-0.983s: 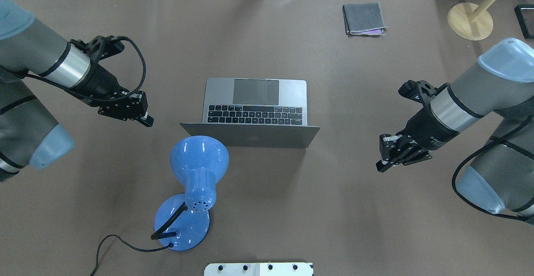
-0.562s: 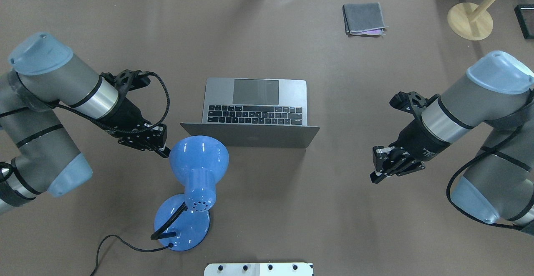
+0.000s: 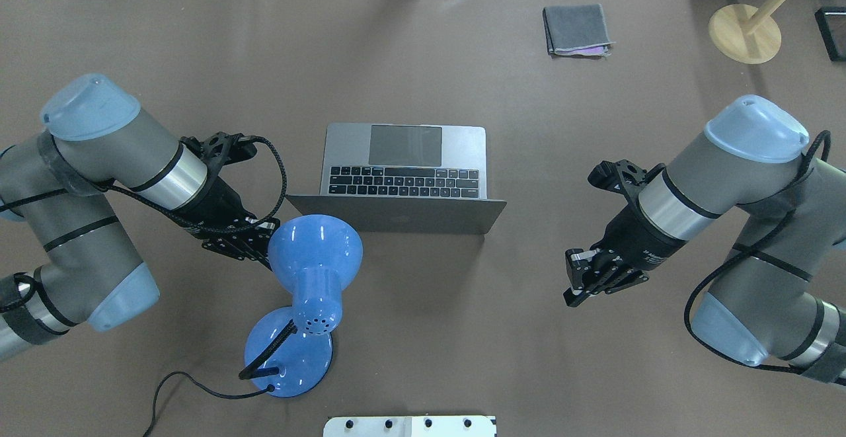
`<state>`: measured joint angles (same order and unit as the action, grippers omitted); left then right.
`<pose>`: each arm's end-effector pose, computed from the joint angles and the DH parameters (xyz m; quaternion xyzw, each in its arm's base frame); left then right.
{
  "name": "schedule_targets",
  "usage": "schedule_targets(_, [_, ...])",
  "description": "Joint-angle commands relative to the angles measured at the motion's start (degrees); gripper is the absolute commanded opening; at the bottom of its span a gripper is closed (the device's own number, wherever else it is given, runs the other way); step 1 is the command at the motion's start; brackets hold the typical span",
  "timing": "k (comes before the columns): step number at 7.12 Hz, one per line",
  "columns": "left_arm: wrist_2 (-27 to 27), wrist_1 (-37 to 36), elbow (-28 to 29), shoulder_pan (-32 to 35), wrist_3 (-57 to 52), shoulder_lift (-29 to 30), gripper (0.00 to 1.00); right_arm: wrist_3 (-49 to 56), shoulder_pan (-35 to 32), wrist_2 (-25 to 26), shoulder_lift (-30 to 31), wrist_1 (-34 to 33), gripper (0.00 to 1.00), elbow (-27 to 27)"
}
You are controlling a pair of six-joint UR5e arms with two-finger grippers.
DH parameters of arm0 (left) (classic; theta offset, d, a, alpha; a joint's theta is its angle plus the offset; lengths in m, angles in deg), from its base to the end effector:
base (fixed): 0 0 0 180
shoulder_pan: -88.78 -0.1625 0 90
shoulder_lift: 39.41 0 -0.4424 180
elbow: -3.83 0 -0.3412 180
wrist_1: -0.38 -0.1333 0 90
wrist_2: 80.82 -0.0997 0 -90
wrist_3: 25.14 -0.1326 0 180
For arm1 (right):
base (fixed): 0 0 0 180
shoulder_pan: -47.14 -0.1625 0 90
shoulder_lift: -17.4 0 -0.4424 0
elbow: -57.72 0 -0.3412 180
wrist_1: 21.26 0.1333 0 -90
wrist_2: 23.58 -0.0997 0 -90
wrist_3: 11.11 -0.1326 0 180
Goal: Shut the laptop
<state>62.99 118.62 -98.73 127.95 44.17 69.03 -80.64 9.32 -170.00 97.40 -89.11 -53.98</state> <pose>0.4103 -0.3682 0.3608 -0.1210 0.5782 0.0963 0.8011 -0.3692 -0.3155 0.3816 -0.1738 -0.5538 -0.0931 0.8090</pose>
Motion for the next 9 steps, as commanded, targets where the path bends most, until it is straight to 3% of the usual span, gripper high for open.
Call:
schedule_targets(1, [-0.02,0.23,0.16,-0.51,0.03,0.37,0.00,-0.33,2.39,2.00,-2.73,0.00,0.00,0.69])
schedule_targets(3, [0.07,0.32,0.08,-0.77,0.47,0.72,0.00,-4.62,3.37,3.86,-7.38,-0.08,0.00,1.74])
schedule_targets(7, [0.07,0.32,0.87,-1.56,2.93,3.18,0.00,-5.17,2.41,9.22,-9.07,-0.17,0.00,2.27])
schedule_targets(9, [0.07,0.32,0.96,-1.56,2.84,3.36,0.00,-5.08,1.79,11.50,-12.05,-0.17,0.00,5.77])
